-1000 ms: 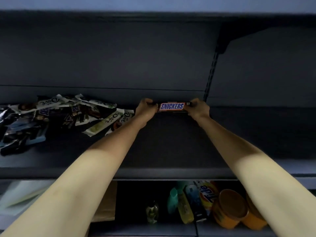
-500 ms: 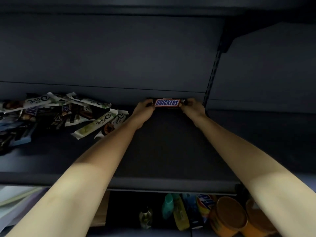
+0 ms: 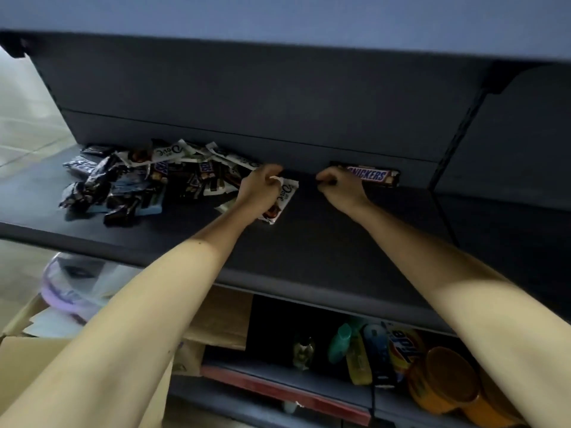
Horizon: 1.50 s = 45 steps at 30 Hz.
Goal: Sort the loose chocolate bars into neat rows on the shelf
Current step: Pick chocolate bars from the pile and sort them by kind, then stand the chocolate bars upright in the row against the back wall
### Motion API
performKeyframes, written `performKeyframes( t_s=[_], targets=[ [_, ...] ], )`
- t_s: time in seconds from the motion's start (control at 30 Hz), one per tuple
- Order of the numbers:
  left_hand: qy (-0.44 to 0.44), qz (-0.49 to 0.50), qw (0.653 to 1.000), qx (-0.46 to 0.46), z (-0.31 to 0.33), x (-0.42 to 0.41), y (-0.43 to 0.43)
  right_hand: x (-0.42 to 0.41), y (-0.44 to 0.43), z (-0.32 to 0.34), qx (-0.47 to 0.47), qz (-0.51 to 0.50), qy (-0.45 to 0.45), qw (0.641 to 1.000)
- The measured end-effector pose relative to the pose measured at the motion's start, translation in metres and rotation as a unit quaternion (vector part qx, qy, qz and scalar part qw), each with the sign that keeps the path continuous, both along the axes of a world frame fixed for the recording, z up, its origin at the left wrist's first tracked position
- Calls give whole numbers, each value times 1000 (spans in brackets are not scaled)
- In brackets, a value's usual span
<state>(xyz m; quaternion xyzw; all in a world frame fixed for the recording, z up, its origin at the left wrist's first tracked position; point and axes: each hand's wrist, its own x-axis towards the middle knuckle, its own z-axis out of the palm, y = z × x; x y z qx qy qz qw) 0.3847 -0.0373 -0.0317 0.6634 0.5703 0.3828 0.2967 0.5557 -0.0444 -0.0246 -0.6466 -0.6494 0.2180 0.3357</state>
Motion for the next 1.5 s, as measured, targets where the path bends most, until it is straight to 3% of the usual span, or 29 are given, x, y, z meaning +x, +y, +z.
performKeyframes(
  t_s=[0.13,0.27,0.47,0.63,0.87,1.0,1.17,1.3,1.43,1.5],
  targets=[
    [35,9,999,1,2,-43,-6,-41,-1,-2,-16,1,19,1000],
    [125,-29,991,-34,-8,-79,-9,-77,-1,-17,-27,34,-54,998],
    [177,-80,981,-25,-4,-114,-1,-107,1,-30,-68,-10,-189,980],
    [219,-135,966,-5,0,-123,5,-118,-6,-19,-63,-42,-163,984],
    [210,-202,957,12,8,-112,11,-100,-27,-10,-133,-97,-91,982],
    [193,-226,954,26,0,-101,11,-89,-42,-7,-111,-96,-67,987],
    [193,-245,949,34,-12,-93,11,-81,-52,-7,-72,-139,-116,981],
    [171,-251,951,50,-10,-93,13,-67,-54,0,-154,-206,-89,962],
    [155,-247,953,83,-8,-93,15,-68,-59,10,-231,-172,-149,946],
    [159,-244,952,97,-7,-91,17,-68,-61,10,-211,-167,-150,951]
  ],
)
